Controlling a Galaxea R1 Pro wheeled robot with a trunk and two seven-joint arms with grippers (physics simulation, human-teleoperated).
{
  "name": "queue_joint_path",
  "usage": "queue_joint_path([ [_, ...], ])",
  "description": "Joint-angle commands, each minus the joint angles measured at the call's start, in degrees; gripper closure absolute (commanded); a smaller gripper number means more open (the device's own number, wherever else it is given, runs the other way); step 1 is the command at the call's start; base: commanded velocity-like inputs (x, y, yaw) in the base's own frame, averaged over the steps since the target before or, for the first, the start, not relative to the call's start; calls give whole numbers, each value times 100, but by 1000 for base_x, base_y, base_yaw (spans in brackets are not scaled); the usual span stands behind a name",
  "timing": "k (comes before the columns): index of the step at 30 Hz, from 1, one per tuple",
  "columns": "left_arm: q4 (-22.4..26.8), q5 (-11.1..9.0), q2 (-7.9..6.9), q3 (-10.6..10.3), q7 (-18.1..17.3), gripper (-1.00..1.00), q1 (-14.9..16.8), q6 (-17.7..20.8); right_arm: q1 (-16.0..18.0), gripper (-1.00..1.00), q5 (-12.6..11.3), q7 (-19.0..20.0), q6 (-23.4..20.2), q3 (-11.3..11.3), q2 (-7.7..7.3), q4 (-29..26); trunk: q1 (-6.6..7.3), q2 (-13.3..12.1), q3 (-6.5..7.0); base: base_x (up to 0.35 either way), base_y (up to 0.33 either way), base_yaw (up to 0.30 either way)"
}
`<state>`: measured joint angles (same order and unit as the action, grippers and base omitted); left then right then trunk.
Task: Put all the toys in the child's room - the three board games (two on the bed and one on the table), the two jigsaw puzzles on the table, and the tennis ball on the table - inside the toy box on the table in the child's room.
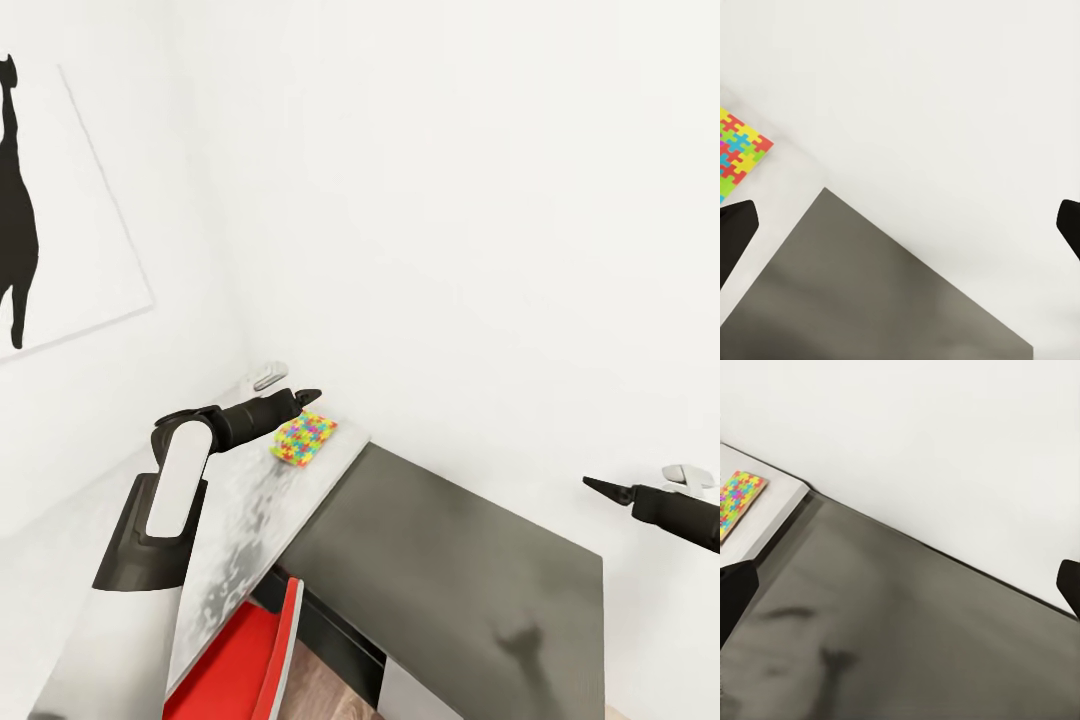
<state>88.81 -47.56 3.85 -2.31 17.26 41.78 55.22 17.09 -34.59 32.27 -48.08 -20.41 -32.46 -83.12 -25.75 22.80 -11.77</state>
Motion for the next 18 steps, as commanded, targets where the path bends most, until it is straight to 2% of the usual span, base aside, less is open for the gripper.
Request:
queue_joint_path([
  [1, 5, -60, 2, 1, 59, -100, 6, 16, 6, -100, -4, 16, -37, -7, 2, -1, -4, 12, -12, 5, 4, 0],
  [18, 5, -68, -14, 1, 22, -100, 2, 16, 5, -100, -4, 16, -34, 1, 19, 3, -4, 12, -12, 1, 1, 0],
])
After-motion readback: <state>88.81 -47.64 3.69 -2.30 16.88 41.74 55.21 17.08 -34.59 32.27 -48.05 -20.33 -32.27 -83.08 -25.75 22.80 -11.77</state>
